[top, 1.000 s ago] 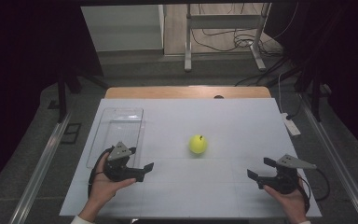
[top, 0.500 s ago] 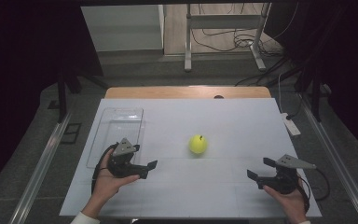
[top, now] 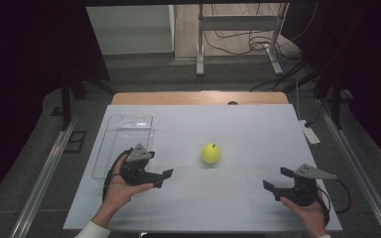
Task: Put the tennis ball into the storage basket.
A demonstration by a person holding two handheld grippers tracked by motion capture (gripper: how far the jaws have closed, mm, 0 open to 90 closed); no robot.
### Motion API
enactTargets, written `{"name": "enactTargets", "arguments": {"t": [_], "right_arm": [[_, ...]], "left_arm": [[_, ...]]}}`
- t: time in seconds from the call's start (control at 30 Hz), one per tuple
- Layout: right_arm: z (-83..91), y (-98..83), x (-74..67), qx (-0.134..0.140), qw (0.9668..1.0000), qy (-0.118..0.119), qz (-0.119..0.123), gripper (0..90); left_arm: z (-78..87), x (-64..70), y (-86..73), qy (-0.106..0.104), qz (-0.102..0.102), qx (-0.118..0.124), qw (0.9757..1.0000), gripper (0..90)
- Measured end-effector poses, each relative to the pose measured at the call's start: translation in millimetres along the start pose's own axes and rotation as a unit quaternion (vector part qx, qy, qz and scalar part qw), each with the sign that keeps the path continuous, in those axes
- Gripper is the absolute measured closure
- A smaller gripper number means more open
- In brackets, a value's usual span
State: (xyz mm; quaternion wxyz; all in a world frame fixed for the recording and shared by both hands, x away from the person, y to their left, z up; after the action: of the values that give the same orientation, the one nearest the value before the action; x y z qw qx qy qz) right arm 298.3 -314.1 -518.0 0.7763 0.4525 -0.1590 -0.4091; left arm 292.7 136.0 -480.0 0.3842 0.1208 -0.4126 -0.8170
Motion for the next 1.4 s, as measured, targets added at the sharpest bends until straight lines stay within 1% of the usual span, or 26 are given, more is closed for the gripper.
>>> {"name": "enactTargets", "arguments": {"t": [0.4, 0.67, 0.73, 1.0, 1.2, 1.4], "right_arm": [[-0.8, -0.3, -0.1, -0.001, 1.0000, 0.000, 0.000, 10.0], [-0.6, -0.3, 0.4, 0.000, 1.0000, 0.000, 0.000, 10.1], [-0.6, -0.3, 0.6, 0.000, 1.0000, 0.000, 0.000, 10.1], [-0.4, -0.2, 0.6, 0.000, 1.0000, -0.001, 0.000, 10.1], [-0.6, -0.5, 0.7, 0.000, 1.0000, -0.001, 0.000, 10.1], [-0.9, -0.7, 0.6, -0.001, 1.0000, -0.001, 0.000, 10.1]], "left_arm": [[-3.8, 1.1, 10.1, -0.005, -0.002, 0.007, 1.0000, 9.1], [-9.8, 5.1, 15.8, -0.011, -0.010, 0.000, 0.9999, 8.9], [-12.1, 5.9, 18.0, -0.010, -0.014, -0.002, 0.9999, 8.9], [-18.0, 8.2, 23.2, -0.015, -0.018, -0.006, 0.9997, 8.9], [-19.4, 9.1, 25.9, -0.017, -0.020, -0.006, 0.9997, 8.9], [-23.9, 10.1, 28.2, -0.020, -0.022, -0.012, 0.9995, 8.8]]}}
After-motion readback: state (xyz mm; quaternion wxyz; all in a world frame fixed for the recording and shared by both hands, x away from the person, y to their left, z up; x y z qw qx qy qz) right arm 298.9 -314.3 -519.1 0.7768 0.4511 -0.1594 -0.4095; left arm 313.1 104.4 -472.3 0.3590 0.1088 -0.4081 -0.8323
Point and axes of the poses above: each handheld gripper's, and its own axes: z roughly backward along the jaws, y roughly out of its top, x roughly to its right, the point moved 3 cm from there along -z, roughly forward along the jaws, and after that the axes turned 2 degrees about -x, right-handed, at the moved point
